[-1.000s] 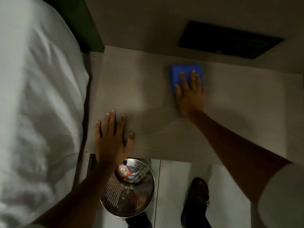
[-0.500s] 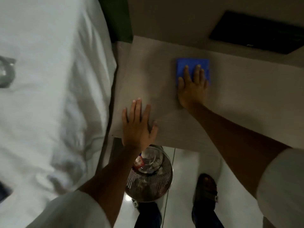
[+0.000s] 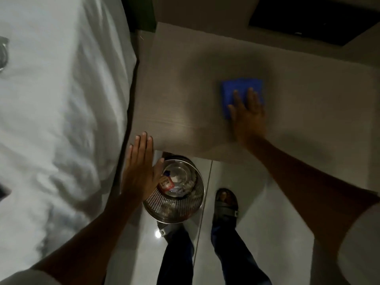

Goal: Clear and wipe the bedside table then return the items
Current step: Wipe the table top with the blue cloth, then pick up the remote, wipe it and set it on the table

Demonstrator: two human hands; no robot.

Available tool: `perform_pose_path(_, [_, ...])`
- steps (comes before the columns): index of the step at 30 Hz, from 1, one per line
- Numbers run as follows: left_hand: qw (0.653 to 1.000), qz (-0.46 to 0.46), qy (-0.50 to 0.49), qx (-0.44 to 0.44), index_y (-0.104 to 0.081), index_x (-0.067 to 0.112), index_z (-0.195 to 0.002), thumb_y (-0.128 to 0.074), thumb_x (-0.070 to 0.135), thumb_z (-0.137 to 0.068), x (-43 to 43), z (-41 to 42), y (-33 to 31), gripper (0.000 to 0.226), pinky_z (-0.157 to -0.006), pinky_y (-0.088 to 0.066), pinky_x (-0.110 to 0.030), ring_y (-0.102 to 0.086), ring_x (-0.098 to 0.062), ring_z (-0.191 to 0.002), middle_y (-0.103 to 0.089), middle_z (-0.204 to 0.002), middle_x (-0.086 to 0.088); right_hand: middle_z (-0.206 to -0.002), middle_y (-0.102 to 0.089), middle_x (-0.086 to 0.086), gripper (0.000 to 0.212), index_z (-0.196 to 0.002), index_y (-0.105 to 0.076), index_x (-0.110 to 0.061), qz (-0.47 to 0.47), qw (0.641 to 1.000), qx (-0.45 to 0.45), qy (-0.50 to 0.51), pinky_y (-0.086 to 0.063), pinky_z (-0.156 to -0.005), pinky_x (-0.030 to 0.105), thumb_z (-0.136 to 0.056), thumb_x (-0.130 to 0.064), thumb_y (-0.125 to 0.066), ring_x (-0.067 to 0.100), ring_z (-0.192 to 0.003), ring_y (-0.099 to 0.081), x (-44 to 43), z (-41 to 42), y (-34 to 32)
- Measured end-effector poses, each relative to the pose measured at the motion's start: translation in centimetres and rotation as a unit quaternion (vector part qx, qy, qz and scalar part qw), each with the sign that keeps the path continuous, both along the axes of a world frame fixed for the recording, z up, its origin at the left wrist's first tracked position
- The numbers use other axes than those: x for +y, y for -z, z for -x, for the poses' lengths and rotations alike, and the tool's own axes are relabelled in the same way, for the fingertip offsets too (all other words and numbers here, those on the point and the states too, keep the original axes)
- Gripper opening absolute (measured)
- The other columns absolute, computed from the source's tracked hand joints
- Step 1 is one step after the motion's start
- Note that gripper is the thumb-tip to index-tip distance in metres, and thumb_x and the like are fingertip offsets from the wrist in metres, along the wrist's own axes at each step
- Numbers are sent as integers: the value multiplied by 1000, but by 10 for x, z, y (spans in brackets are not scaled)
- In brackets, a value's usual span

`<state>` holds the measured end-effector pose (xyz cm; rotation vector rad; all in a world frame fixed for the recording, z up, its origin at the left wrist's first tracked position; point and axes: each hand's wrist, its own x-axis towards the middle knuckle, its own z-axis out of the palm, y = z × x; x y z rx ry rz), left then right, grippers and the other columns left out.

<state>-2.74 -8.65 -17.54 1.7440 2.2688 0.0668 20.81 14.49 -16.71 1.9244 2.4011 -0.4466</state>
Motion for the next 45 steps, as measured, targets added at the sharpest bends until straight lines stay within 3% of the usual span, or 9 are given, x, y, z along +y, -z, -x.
perform_pose_path(7, [998, 65, 2, 2, -7, 4, -153, -15, 63, -96, 2, -1, -9, 84, -123, -12, -46, -2, -29, -152, -5, -163, -17, -157, -14, 22, 53, -148, -25, -23, 22, 985, -29, 167, -14, -115, 48, -99, -40, -35, 38, -144, -13, -2, -60, -9])
perform_pose_path(16, [994, 63, -73, -59, -8, 5, -154, -7, 63, -94, -18, 2, -26, 83, -123, -8, -43, 1, -28, -151, -1, -163, -17, -160, 1, 17, 52, -149, -13, -26, 79, 985, 13, -153, -3, -117, 49, -101, -38, -26, 33, -147, 5, -82, 150, -15])
perform_pose_path(20, [995, 71, -48, -55, -12, 3, -153, -7, 59, -94, -21, 8, -32, 81, -124, -10, -45, -2, -28, -151, -6, -163, -18, -160, -2, 15, 53, -149, -13, -28, 77, 969, 16, -234, -6, -118, 48, -100, -40, -28, 32, -147, 2, -137, 147, -21])
perform_pose_path(29, [994, 81, 63, -45, -14, 17, -154, -16, 56, -98, -2, -29, -26, 68, -122, -11, -47, -3, -28, -151, -7, -163, -15, -159, -8, 16, 56, -149, -16, -32, 61, 996, -30, 59, -13, -116, 49, -97, -51, -26, 34, -146, -8, -103, -61, -23])
perform_pose_path(34, [992, 103, 54, -56, -10, 20, -155, -23, 57, -99, -2, -40, -17, 68, -122, -10, -48, 1, -29, -151, -3, -164, -14, -153, -18, 29, 72, -146, -28, -18, 40, 950, -31, 307, -20, -109, 61, -88, -61, -28, 52, -135, -21, -92, -141, -32])
perform_pose_path(36, [991, 104, 57, -57, -7, 22, -155, -22, 56, -99, -2, -38, -18, 67, -122, -8, -48, 3, -28, -151, -1, -164, -13, -151, -19, 31, 84, -146, -24, -16, 57, 962, -46, 265, -22, -106, 64, -81, -71, -26, 55, -134, -22, -98, -136, -39])
perform_pose_path(40, [990, 112, 22, -87, -9, 24, -155, -24, 51, -101, -1, -43, -39, 62, -122, -1, -45, 4, -25, -152, -3, -165, -11, -156, -11, 23, 100, -149, -9, -22, 92, 990, -102, 6, -24, -110, 56, -75, -79, -43, 47, -138, -20, -132, -78, -46])
perform_pose_path(43, [989, 31, -33, -143, -27, 25, -150, -35, 37, -100, -13, -44, -75, 52, -120, -22, -49, -19, -22, -149, -26, -160, -6, -153, -17, 24, 104, -148, -4, -18, 95, 965, -178, -167, -26, -111, 52, -75, -60, -64, 42, -136, -27, -146, -33, -46])
perform_pose_path(45, [986, -65, -63, -143, -43, 24, -140, -41, 28, -94, -25, -36, -103, 47, -110, -38, -44, -42, -19, -134, -48, -145, -5, -135, -43, 24, 84, -142, -25, -10, 50, 952, -206, -222, -39, -104, 50, -75, -30, -72, 38, -121, -46, -140, -16, -50])
